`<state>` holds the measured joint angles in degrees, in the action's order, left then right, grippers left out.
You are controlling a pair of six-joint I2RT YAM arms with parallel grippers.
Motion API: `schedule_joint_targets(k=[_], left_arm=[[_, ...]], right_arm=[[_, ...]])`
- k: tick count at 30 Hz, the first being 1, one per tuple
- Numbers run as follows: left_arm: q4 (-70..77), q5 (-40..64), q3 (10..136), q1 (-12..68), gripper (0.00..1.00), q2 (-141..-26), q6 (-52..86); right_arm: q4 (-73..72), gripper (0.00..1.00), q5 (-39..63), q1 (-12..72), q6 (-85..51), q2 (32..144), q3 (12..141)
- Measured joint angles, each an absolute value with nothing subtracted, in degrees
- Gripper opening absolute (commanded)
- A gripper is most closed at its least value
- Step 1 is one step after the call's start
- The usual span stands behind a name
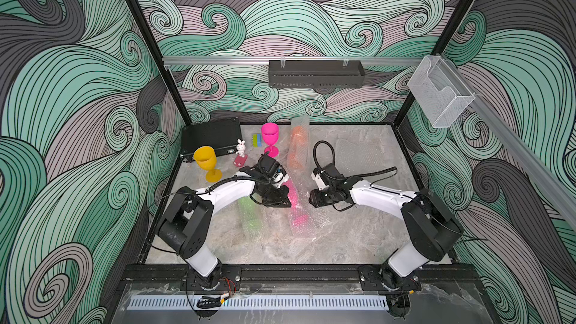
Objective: Unpack wine glasses from bubble wrap
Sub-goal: Unwrap the bubble wrap at the center of the board.
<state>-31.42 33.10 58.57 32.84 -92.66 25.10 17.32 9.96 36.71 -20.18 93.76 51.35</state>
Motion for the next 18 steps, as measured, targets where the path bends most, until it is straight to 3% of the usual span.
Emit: schedule_joint_targets(k=[5,13,18], left_arm=[[-31.40,32.53,58.08,32.84,0.00,-92.64,24.56],[-31.07,32.05,56.90,32.69,0.00,-92.33,24.36],[-29.95,30.63,54.52,32.69,0.00,-90.80,23.81]], right_arm=[[17.32,0.43,11.77,36.71,-19.92,96.07,51.37],[16.58,0.16,14.52,36.69,-19.75,98.10,51.55],[16.14,0.06,15.49,36.69,-19.90,98.26,51.59]])
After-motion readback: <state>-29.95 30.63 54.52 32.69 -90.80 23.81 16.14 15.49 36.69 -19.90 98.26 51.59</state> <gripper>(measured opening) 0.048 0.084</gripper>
